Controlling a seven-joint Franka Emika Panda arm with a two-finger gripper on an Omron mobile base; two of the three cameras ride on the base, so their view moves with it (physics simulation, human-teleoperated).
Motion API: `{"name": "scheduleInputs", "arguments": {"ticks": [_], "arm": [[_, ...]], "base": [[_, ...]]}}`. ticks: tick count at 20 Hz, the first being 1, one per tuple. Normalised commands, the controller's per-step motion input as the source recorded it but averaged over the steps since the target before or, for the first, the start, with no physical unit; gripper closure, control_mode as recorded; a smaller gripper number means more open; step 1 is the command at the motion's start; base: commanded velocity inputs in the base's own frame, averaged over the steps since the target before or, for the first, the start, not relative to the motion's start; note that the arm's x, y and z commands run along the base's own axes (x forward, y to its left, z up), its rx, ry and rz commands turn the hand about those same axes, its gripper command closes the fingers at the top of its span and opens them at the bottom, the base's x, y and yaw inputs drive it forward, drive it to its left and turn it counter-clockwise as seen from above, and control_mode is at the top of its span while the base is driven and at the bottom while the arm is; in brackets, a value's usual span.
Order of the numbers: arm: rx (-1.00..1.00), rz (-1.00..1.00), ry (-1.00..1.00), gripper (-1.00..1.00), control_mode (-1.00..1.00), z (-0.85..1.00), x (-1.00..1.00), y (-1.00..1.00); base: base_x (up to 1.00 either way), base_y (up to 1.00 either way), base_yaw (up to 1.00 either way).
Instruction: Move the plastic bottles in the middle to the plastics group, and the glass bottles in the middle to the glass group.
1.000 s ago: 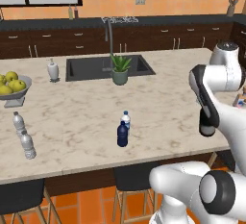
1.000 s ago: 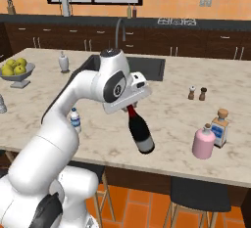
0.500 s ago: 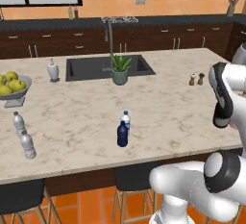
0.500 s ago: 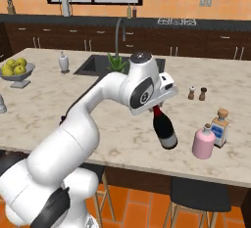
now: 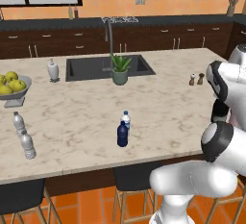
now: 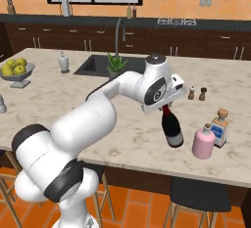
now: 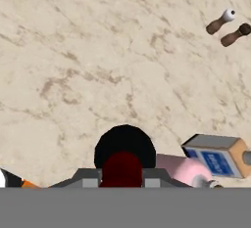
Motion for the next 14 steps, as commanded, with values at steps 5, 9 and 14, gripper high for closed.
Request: {"name": "scheduleInputs", "arguments": {"ticks": [5,9,14], "arm": [[0.0,0.03,0.06,1.0,-1.0,-0.46,0.32,-0.25],[0.01,0.07,0.0,1.0,-1.0,-0.52,0.05,-0.3],[0.01,0.1,0.0,1.0,-1.0,-0.51,0.0,-0.22]], "base": [[0.0,0.0,0.0],[0.0,0.0,0.0],[0.0,0.0,0.0]]}}
